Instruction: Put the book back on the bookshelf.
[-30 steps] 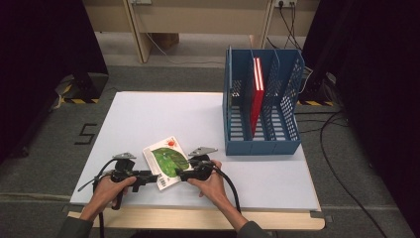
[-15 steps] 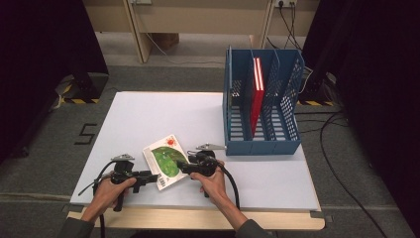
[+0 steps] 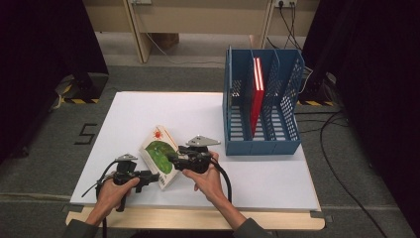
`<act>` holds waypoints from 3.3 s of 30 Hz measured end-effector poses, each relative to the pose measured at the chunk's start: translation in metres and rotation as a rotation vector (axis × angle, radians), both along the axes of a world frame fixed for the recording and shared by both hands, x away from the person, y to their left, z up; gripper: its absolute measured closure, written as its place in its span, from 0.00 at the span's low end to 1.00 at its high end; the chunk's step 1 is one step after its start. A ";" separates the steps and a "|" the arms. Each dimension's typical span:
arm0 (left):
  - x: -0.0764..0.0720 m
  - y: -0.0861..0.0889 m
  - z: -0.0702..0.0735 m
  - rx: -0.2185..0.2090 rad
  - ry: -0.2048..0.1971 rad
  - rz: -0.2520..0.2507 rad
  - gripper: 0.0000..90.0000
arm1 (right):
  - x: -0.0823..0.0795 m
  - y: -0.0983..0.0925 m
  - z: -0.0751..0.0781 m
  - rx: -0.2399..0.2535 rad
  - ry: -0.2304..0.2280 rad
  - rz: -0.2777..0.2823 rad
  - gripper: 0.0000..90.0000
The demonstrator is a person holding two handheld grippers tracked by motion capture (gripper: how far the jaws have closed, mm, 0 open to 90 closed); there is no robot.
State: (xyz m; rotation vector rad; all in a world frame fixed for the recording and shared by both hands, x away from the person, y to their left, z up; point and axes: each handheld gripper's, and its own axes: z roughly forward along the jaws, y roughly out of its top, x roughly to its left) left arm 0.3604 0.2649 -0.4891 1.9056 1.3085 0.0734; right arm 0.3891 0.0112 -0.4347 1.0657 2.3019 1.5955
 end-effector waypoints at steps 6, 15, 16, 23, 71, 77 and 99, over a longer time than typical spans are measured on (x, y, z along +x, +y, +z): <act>-0.004 -0.006 0.004 0.195 -0.111 0.057 0.51 | -0.005 0.003 0.002 -0.003 -0.039 0.020 0.53; -0.003 -0.001 0.004 0.088 -0.092 0.016 0.48 | -0.009 0.008 0.006 0.056 -0.036 0.045 0.53; -0.004 0.000 0.003 0.077 -0.088 0.015 0.48 | -0.010 0.010 0.008 0.057 -0.041 0.054 0.53; -0.005 0.007 -0.002 0.032 -0.090 0.013 0.48 | -0.020 0.027 0.019 0.041 -0.075 0.102 0.54; -0.005 0.020 0.007 -0.006 -0.197 0.113 0.41 | -0.035 0.023 0.015 0.011 -0.162 0.117 0.41; -0.004 0.022 0.007 -0.009 -0.194 0.121 0.42 | -0.037 0.035 -0.005 -0.095 -0.202 0.087 0.47; 0.000 0.038 0.004 -0.008 -0.178 0.181 0.40 | -0.019 0.062 -0.038 -0.023 -0.286 -0.009 0.79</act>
